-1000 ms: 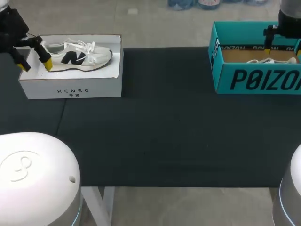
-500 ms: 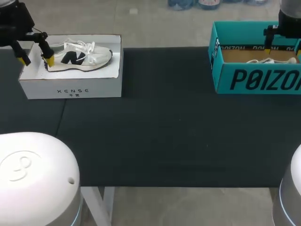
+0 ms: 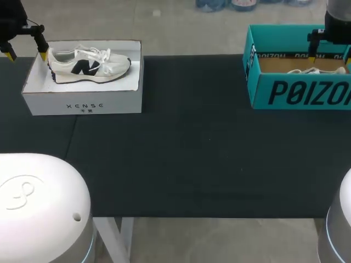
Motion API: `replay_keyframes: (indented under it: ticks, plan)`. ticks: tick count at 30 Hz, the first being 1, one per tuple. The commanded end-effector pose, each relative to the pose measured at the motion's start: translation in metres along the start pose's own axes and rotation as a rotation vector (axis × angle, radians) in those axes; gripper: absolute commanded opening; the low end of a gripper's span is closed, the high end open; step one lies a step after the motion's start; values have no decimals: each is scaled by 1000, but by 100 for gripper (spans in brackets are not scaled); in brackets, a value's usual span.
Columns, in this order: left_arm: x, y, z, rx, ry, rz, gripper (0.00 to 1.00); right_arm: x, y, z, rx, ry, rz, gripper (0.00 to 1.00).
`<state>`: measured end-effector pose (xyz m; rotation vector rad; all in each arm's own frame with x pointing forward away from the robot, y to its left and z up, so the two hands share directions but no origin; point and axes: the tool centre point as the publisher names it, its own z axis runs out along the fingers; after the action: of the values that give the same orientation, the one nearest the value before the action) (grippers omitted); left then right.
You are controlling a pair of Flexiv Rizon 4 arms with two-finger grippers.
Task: Take the shoe out of the shoebox, open the shoe tongue, remove and reinsert the insole, then place the shoe into the shoebox
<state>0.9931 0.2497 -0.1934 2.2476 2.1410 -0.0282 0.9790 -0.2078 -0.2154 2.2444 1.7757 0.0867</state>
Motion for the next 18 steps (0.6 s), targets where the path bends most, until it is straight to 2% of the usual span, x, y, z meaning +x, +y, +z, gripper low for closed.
replay_keyframes:
  ticks: [1,8,18]
  plan:
    - [14,50,29,59,4,-12,100,-1,-1,0,-1,0,0,100]
    - [43,98,59,66,10,-10,100,-1,-1,0,-1,0,0,100]
    - [72,157,79,77,32,79,100,-1,-1,0,-1,0,0,100]
